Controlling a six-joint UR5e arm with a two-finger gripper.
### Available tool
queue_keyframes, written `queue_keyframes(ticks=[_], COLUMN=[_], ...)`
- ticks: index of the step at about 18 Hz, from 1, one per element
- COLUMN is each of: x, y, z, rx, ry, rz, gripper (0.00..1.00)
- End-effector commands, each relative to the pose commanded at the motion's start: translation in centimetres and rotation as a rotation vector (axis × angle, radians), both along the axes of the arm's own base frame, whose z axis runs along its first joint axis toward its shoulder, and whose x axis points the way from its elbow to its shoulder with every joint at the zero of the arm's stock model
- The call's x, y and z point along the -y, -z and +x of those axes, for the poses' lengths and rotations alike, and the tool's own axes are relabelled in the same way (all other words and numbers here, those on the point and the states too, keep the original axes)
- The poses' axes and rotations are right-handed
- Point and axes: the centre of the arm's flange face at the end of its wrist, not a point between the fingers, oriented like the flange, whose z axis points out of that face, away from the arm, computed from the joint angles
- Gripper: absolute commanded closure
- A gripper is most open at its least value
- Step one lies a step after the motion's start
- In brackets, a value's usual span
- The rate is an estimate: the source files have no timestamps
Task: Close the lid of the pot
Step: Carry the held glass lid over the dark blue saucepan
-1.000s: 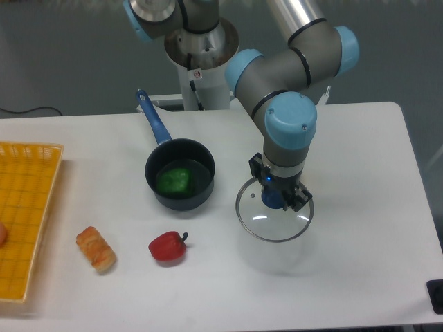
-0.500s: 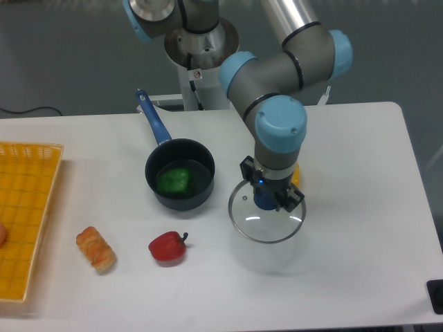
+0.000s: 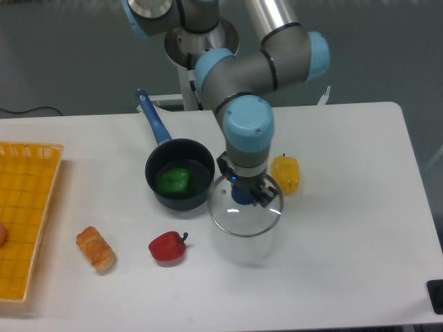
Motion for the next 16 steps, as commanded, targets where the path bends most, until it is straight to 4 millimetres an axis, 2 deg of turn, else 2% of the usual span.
queue_keyframes(ticks=[3,7,8,13,16], x=[-1.5,-1.8,-1.8,0.1,-0.2], y=[-0.1,-0.8,-0.9,-0.4,-0.1], z=[2.5,5.6,6.8,9.2,11.0], rx=[-0.005,-0.008,-0.01,0.002,0.004], ry=[-0.015,0.025,0.037,0.057,0.085], rz=[-0.001,0.003,0.004,-0.013,-0.023], gripper=[0.48,0.48,0.48,0.48,0.48])
